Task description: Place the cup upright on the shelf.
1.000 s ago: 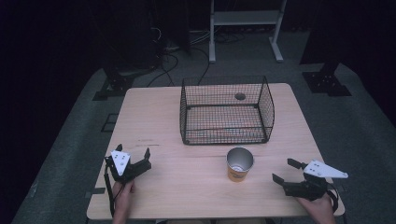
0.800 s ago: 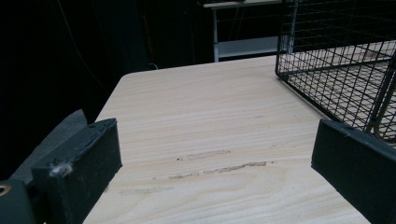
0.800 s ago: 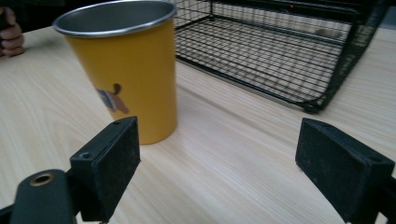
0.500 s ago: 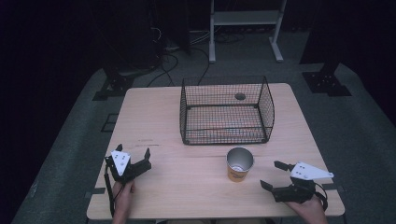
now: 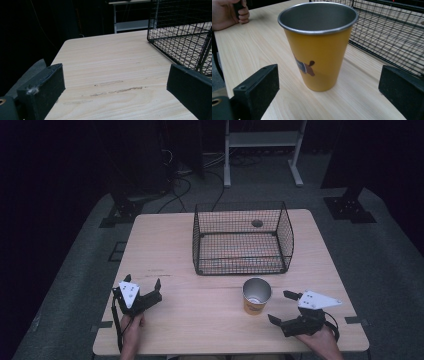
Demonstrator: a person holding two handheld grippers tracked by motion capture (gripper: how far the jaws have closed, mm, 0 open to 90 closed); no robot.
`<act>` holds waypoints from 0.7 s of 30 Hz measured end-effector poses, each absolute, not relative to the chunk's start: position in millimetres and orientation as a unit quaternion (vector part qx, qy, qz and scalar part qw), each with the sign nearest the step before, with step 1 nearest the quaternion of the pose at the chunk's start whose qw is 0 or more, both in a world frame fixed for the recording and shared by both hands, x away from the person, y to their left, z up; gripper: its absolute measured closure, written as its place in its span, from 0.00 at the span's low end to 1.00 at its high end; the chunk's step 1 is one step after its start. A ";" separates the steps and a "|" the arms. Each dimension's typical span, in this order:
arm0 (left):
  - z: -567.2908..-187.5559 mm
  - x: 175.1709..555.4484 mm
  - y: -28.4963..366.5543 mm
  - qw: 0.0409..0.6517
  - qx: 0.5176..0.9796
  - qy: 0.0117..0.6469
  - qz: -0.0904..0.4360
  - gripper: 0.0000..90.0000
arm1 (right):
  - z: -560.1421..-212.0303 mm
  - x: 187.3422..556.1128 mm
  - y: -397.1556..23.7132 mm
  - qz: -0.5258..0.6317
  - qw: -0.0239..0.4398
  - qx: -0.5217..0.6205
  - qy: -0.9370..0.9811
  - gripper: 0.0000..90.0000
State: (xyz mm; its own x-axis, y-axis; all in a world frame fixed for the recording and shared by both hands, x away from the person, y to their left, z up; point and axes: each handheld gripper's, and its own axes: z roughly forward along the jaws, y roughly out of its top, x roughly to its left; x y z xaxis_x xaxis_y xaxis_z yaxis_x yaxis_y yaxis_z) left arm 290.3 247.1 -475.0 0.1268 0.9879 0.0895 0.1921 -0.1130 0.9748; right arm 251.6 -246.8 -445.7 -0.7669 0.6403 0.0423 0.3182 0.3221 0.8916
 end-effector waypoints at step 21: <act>-474.9 290.0 247.1 0.450 0.601 0.490 0.442 0.01 | -441.8 273.4 -216.5 0.488 0.157 0.276 0.813 0.02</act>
